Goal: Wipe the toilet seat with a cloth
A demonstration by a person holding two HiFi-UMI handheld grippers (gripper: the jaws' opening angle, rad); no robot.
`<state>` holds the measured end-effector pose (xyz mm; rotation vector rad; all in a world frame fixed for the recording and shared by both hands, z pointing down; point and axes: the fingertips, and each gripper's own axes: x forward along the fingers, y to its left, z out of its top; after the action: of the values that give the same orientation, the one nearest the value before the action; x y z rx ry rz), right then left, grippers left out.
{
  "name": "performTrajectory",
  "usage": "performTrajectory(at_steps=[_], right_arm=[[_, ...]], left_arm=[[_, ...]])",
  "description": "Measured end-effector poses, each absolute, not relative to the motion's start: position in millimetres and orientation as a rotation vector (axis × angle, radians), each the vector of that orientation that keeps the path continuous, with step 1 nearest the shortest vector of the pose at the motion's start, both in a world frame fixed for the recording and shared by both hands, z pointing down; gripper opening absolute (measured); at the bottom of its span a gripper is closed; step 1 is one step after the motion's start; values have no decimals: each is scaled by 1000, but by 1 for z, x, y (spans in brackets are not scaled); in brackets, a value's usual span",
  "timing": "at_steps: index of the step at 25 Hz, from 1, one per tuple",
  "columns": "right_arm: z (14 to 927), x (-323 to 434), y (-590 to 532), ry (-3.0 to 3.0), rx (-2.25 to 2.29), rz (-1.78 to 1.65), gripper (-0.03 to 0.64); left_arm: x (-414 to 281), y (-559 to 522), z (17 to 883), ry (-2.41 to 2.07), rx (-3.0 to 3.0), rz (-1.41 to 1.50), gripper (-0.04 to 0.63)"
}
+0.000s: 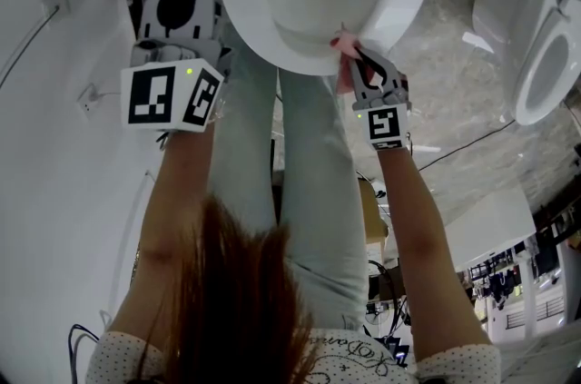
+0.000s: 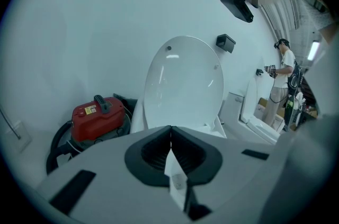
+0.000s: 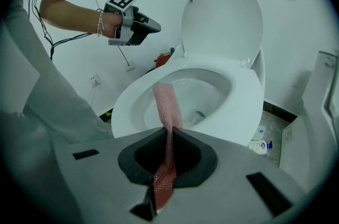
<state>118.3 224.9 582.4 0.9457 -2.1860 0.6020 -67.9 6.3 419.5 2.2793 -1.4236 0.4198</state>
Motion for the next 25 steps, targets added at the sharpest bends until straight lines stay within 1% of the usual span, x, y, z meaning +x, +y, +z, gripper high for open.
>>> performTrajectory(at_steps=[25], right_arm=[[584,48,257,-2279,650,437,22]], left_arm=[[-94,23,416,-1443,2258,413,-8]])
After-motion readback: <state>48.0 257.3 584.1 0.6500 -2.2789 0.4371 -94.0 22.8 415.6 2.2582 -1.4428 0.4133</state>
